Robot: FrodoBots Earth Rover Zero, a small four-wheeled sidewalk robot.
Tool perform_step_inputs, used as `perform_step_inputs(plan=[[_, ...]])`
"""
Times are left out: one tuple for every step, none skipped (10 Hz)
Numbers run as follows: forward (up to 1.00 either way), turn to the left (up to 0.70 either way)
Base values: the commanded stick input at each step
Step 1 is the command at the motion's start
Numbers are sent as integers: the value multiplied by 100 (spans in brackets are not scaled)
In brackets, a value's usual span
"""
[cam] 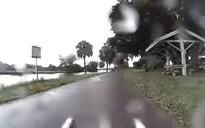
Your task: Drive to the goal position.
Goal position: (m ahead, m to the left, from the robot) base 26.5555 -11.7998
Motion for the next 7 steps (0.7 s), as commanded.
perform_step_inputs(plan=[[100, 0], [100, -22], [100, -40], [100, -32], [100, 0], [100, -2], [100, -11]])
